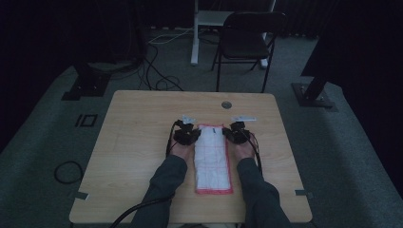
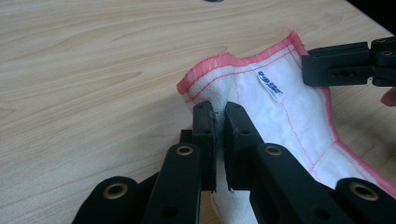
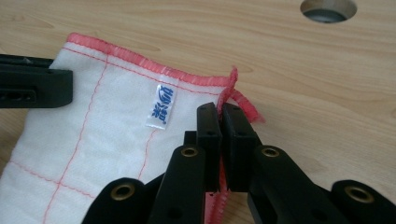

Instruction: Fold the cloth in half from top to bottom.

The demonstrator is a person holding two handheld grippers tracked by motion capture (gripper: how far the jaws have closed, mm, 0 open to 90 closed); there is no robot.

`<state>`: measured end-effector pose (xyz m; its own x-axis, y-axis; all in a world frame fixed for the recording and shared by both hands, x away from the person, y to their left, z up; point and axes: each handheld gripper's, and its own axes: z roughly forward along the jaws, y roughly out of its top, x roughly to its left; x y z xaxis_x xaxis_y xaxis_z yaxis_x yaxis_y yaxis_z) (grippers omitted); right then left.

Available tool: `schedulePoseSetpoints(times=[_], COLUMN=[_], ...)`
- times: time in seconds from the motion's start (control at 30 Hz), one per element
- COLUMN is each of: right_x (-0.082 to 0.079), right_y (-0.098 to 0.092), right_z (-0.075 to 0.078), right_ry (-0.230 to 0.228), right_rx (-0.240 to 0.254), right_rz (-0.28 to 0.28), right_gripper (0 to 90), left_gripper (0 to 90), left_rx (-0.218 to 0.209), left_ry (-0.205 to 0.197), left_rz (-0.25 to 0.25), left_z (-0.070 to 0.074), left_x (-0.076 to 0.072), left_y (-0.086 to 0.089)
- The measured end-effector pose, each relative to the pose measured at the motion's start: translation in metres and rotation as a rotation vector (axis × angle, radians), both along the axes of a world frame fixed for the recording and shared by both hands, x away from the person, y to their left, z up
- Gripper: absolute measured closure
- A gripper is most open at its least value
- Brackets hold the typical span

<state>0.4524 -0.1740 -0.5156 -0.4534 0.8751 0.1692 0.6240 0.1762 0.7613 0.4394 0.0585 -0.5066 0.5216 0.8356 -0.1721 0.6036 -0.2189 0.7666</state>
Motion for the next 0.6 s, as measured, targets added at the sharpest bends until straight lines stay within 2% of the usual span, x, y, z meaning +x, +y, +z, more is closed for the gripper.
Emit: schedulePoseSetpoints(times=[0.17,0.33,0.6], right_x=[-0.006,-0.016,-0.036], right_y=[-0.002,-0.003,-0.004], right_z=[0.008,0.018,0.021], right_ry=[-0.043,-0.083,-0.118], right_rx=[0.003,0.013,0.009], right_rz=[0.012,0.032,0.070], right_gripper=[87.4,87.3,87.3], left_gripper=[85.1,85.2,85.2], left_rx=[-0.014,-0.063,-0.067], left_ry=[-0.024,-0.042,-0.064], left_rz=[-0.016,-0.020,-0.041], left_z=[0.008,0.013,0.013], left_x=[-0.005,-0.015,-0.029], left_y=[0.003,0.009,0.015])
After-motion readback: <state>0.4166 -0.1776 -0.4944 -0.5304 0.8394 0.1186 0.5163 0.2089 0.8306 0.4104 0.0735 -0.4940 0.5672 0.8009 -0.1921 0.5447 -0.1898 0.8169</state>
